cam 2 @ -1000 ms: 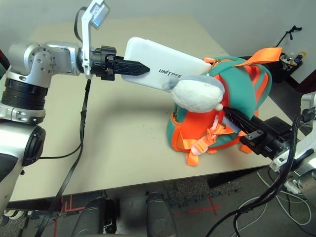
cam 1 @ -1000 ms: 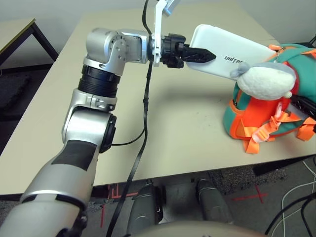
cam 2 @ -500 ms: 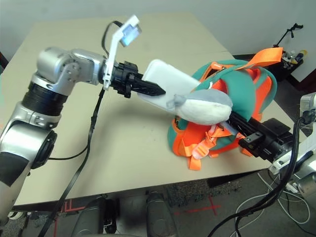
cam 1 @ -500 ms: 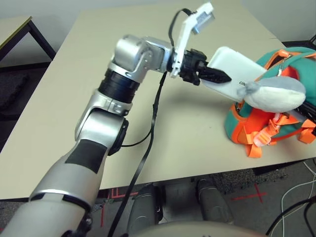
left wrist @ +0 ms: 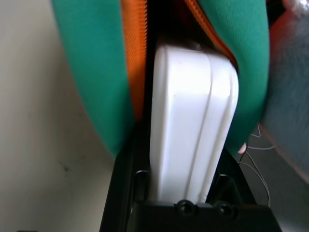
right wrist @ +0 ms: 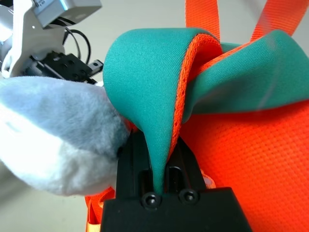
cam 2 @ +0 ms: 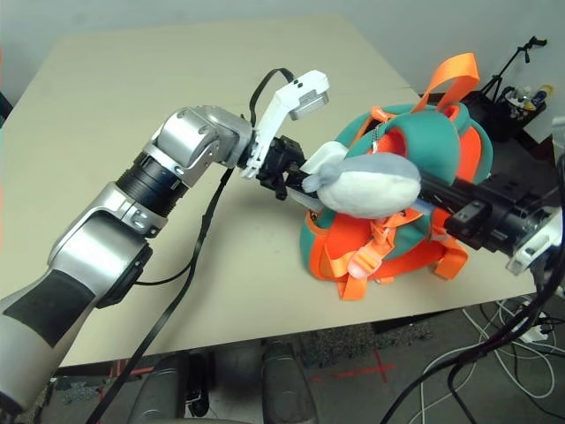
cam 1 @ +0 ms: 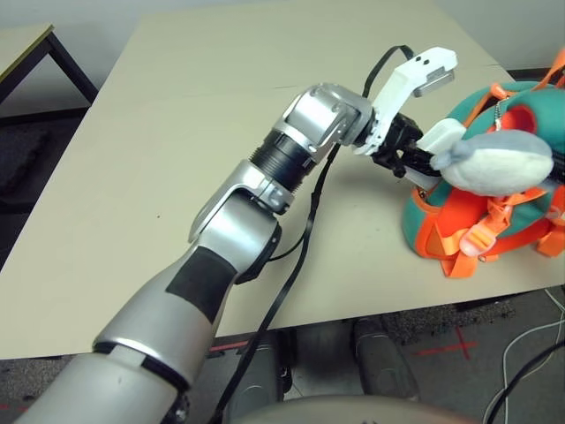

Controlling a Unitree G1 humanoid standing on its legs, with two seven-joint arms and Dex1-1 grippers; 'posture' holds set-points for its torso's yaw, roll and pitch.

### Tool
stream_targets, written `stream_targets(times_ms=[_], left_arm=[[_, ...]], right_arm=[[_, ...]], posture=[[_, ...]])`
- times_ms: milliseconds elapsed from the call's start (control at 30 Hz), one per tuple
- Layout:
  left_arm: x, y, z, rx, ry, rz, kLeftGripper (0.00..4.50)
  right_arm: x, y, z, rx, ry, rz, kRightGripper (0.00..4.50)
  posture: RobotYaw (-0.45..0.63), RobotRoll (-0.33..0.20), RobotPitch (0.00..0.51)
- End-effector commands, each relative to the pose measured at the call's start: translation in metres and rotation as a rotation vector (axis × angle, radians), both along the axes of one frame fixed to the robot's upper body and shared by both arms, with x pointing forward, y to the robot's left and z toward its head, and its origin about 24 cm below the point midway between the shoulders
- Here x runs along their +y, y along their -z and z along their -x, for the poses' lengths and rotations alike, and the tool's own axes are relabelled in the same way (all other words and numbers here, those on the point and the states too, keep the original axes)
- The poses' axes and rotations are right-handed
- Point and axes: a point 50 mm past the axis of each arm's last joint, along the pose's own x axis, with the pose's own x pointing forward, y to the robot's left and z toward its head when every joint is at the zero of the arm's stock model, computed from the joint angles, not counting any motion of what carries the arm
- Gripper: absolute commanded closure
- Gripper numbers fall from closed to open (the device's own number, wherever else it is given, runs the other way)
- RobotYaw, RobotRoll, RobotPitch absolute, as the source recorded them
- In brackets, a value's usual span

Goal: Put the pencil case into the backpack and zip it.

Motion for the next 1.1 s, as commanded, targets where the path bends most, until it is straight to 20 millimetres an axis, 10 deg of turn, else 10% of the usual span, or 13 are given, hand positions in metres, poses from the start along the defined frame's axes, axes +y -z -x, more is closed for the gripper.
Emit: stream_targets(times_ms=[33,233,567,1100], left_arm=[[-0.016,0.013,0.015,0.023,0.069,-0.027,3.15],[-0.004,-0.007,0.012,0.002,0.051,0.073,3.15],[0.039,-0.05,0.01,-0.108,0.003,0.218,0.01],[0.054,-0.038,-0.01,-0.064,-0.125,0.246,4.5]], right_arm=[[0.006,-0.002,-0.004,0.005,-0.044,0.01,4.48],[0.005,-0.003,-0.008,0.01,-0.053,0.008,4.48],[-0.001,-0.001,-0.009,0.016,-0.033,0.008,4.48],[-0.004,-0.002,-0.007,0.013,-0.019,0.006,4.48]], posture=[[-0.13,0.0,0.198],[-0.12,0.0,0.196],[-0.11,0.0,0.174],[-0.13,0.0,0.17]])
